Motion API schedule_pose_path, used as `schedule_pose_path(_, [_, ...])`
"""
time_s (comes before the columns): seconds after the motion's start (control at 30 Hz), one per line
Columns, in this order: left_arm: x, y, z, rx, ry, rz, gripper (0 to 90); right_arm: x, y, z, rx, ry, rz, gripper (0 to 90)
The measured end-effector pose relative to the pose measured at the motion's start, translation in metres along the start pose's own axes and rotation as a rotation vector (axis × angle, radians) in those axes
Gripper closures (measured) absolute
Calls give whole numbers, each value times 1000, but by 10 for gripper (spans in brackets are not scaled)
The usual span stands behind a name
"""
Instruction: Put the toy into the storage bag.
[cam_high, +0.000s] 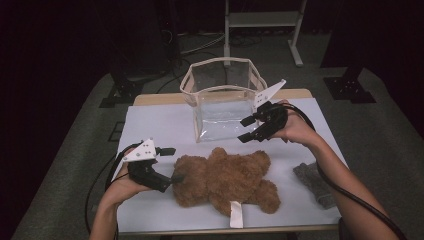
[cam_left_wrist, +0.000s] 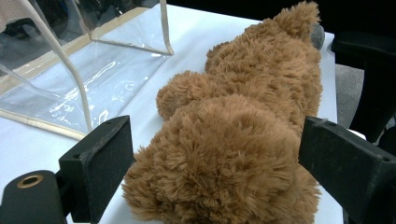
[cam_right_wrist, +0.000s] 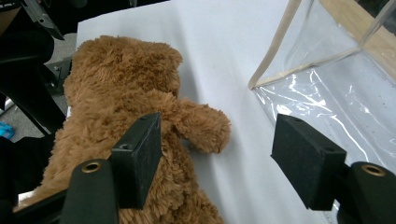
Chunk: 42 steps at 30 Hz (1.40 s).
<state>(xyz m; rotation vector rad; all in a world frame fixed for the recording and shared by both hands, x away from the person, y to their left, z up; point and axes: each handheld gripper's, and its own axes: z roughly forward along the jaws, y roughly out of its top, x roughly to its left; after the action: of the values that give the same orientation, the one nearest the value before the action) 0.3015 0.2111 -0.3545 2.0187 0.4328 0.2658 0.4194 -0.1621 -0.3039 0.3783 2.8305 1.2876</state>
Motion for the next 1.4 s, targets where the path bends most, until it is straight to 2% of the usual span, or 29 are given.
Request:
schedule_pose_path(0.4, [1, -1, -4, -4, -1, -2, 93, -8, 24, -3, 38, -9, -25, 327])
schedule_pose_path(0.8, [3, -2, -8, -11, 11, -9, 91, -20, 46, -4, 45, -8, -47, 339])
schedule_pose_path(0.97, [6, -4, -6, 3, 8, -10, 90, -25, 58, -7, 60, -14, -60, 346])
schedule_pose_path(1.4, [8, -7, -8, 2, 10, -24, 90, -56, 84, -10, 97, -13, -55, 382])
